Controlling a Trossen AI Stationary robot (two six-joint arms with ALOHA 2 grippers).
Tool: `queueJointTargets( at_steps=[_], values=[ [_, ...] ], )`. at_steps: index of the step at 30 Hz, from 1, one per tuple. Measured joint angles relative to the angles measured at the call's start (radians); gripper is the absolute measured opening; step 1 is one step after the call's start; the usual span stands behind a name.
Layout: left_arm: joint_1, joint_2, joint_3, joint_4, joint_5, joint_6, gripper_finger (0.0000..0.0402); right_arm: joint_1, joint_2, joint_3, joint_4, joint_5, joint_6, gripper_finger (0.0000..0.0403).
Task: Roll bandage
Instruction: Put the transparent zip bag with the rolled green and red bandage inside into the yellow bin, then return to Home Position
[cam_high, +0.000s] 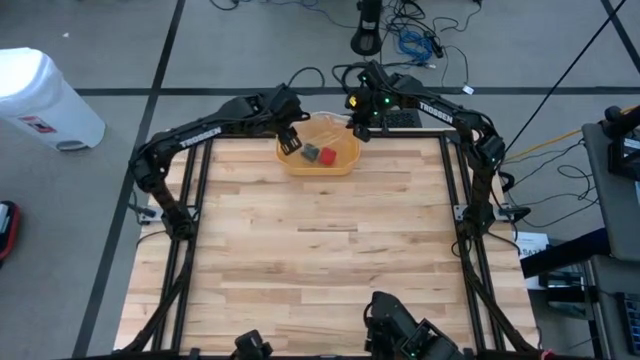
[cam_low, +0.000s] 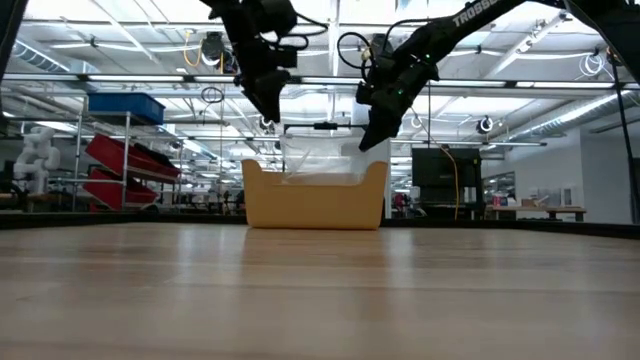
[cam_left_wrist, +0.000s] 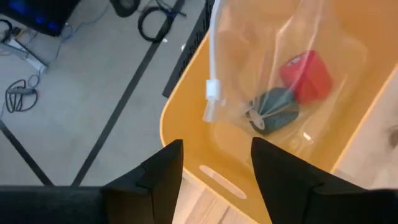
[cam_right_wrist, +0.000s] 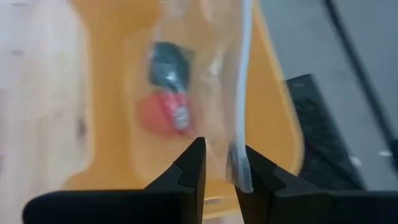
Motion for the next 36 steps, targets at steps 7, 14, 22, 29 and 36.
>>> queueJointTargets(
  at_steps=[7, 14, 22, 29, 36],
  values=[
    [-0.027, -0.067, 0.000, -0.001, 0.006, -0.002, 0.0197, 0.003, -0.056, 0.000, 0.074, 0.124, -0.001, 0.0074],
    [-0.048, -0.102, 0.000, -0.001, 0.022, -0.009, 0.0196, 0.016, -0.155, 0.000, 0.000, 0.115, -0.002, 0.0118],
    [-0.055, -0.130, 0.000, -0.012, 0.124, -0.082, 0.0168, 0.067, -0.269, 0.000, -0.176, 0.098, 0.010, 0.0141],
    [-0.097, -0.154, 0.000, -0.054, 0.129, -0.115, 0.0119, 0.151, -0.363, 0.000, -0.300, 0.096, 0.018, 0.0127],
    [-0.184, -0.201, 0.000, -0.133, 0.129, -0.138, 0.0076, 0.230, -0.437, 0.000, -0.403, 0.095, 0.033, 0.0109]
  ],
)
